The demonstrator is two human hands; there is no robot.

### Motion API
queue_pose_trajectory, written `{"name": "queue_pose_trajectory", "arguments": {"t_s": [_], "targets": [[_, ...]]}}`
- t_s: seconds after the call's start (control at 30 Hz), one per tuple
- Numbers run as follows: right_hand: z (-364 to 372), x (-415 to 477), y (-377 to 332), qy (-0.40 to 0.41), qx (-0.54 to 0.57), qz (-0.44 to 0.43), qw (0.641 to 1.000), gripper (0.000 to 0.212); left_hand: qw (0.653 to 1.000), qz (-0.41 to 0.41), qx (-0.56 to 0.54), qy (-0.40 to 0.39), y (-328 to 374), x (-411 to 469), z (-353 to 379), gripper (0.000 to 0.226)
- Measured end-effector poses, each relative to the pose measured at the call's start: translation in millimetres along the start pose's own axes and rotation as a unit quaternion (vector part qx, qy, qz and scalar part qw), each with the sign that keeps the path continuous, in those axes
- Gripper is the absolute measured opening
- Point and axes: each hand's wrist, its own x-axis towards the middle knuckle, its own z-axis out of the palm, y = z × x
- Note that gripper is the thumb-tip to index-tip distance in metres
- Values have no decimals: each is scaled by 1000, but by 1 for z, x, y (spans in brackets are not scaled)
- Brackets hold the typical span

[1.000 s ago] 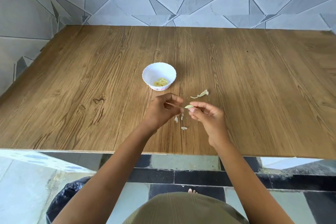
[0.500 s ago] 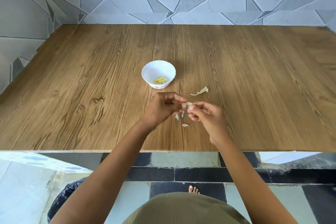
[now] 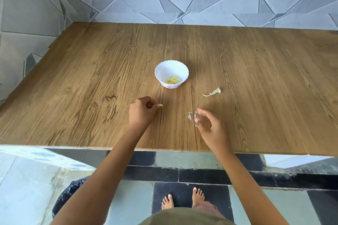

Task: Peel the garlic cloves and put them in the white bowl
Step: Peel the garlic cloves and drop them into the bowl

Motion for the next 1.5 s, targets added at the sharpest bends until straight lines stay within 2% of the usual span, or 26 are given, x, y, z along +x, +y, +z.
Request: {"name": "queue_pose_trajectory", "arguments": {"t_s": [0.17, 0.3, 0.43, 0.53, 0.67, 0.8, 1.03, 1.13, 1.17, 1.23, 1.3, 1.4, 1.43, 1.5], "targets": [[-2, -3, -2, -7, -40, -28, 999, 35, 996, 40, 73, -19, 0, 3, 0, 7], [-12, 3, -6, -76, -85, -53, 992, 43, 997, 65, 43, 3, 6, -1, -4, 10], [-15, 23, -13, -172, -183, -103, 962, 47, 994, 107, 15, -15, 17, -8, 0, 9], [-11, 32, -14, -225, -191, -110, 949, 44, 993, 112, 5, -32, 22, -12, 4, 8], [-19, 29, -10, -254, -199, -127, 938, 41, 991, 127, 7, -38, 24, -17, 12, 7], [-28, 26, -5, -239, -194, -153, 939, 37, 990, 136, 6, -45, 25, -17, 20, 6], [-23, 23, 9, -142, -184, -234, 944, 27, 990, 126, -15, -57, 33, -17, 31, 8], [-21, 28, 10, -117, -187, -225, 949, 26, 991, 50, -94, -83, 41, -20, 31, 8], [-20, 32, 9, -105, -171, -207, 957, 25, 983, 0, -154, -98, 44, -23, 31, 9], [-22, 36, 2, -92, -84, -122, 985, 22, 944, -96, -294, -116, 52, -29, 32, 11], [-28, 40, -8, -84, 21, -48, 995, 19, 873, -191, -430, -131, 60, -33, 35, 12], [-31, 46, -26, -98, 80, -63, 990, 15, 732, -324, -578, -156, 70, -31, 42, 22], [-29, 48, -31, -110, 66, -71, 989, 14, 702, -348, -599, -167, 73, -29, 44, 25], [-23, 50, -37, -125, 13, -103, 987, 13, 670, -376, -616, -173, 78, -27, 48, 30]]}}
